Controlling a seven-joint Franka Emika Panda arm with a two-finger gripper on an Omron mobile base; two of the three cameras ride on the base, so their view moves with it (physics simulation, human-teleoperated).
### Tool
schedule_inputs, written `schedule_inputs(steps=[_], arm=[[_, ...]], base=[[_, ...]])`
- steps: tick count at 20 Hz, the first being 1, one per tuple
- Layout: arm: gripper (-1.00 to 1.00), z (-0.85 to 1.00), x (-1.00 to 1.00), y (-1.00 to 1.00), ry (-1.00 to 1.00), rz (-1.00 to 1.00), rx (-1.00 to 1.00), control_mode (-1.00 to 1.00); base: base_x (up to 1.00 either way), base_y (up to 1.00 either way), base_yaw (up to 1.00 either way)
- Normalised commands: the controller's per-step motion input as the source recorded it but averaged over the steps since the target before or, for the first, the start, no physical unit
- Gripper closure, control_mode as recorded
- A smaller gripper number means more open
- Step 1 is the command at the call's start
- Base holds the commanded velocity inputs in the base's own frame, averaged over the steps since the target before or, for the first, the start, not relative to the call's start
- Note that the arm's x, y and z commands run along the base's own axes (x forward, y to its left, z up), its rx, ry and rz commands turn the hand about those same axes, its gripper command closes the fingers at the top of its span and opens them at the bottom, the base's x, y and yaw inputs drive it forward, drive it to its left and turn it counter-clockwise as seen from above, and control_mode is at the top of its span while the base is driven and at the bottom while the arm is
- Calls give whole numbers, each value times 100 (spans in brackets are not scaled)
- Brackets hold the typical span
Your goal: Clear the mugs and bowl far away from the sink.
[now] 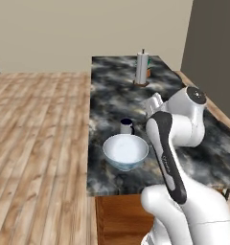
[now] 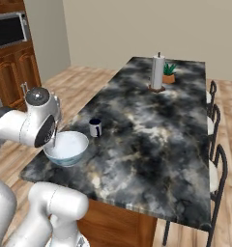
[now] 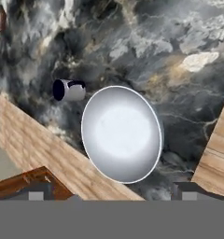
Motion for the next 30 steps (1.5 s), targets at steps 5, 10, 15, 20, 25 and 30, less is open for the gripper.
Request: schedule_inputs(steps=[5, 10, 15, 20, 25, 30], arm=[[-100, 21, 0, 0, -20, 65, -22, -100], [-100, 32, -21, 0, -16, 52, -51, -100], [-100, 16, -35, 0, -22, 44, -69, -100], [-100, 5, -31, -12, -10, 43, -47, -100], [-100, 0, -44, -16, 0, 24, -1, -100], [-100, 7, -64, -2, -5, 6, 0, -100]], base=[[0, 0, 0], [0, 0, 0], [0, 0, 0], [0, 0, 0], [0, 0, 0], [0, 0, 0]])
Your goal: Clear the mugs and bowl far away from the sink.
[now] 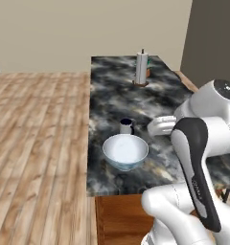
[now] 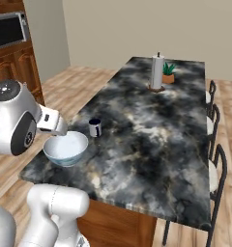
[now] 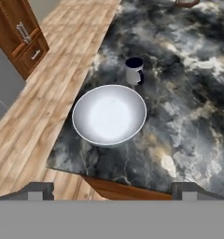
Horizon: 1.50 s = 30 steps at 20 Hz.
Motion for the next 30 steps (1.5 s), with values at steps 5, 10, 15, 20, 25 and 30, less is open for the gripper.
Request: schedule_inputs(steps=[5, 10, 15, 20, 25, 30], arm=[[-100, 31, -74, 0, -4, 0, -4, -100], [-100, 13, -23, 1, 0, 0, -2, 100], [-100, 0, 0, 0, 0, 0, 0, 100], [-100, 0, 0, 0, 0, 0, 0, 100], [-100, 0, 0, 0, 0, 0, 0, 100], [-100, 0, 0, 0, 0, 0, 0, 100]], base=[[0, 0, 0], [-40, 10, 12], [-60, 81, 50], [-12, 75, 86], [0, 21, 98], [0, 0, 100]])
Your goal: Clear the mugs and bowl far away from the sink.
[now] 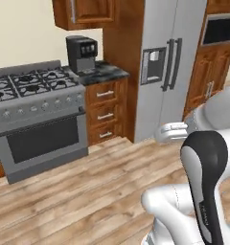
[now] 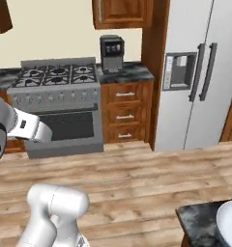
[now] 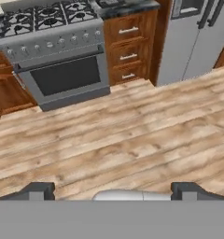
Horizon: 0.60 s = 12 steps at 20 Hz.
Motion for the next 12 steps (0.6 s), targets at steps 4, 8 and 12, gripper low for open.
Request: schedule_inputs(steps=[4, 8, 12], arm=[[-100, 0, 0, 0, 0, 0, 0, 100], [-100, 0, 0, 0, 0, 0, 0, 100], [-100, 0, 0, 0, 0, 0, 0, 100]], base=[[0, 0, 100], [0, 0, 100], [0, 0, 100]])
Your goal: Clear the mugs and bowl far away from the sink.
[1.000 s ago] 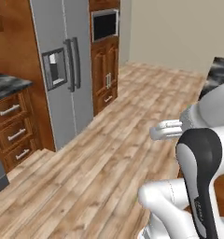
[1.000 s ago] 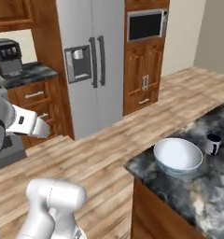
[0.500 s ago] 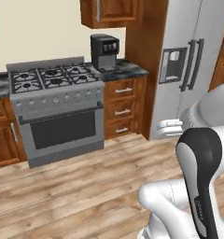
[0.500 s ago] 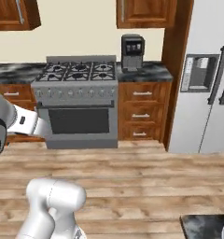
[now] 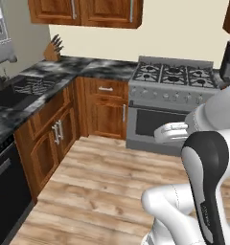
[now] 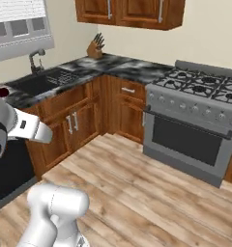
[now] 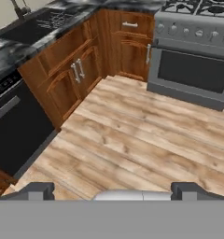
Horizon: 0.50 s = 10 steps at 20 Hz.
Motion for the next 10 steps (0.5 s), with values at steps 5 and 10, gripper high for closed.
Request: schedule_inputs(steps=[5, 10], arm=[[-100, 0, 0, 0, 0, 0, 0, 100], [-100, 0, 0, 0, 0, 0, 0, 100]], base=[[0, 0, 100], [37, -5, 93]])
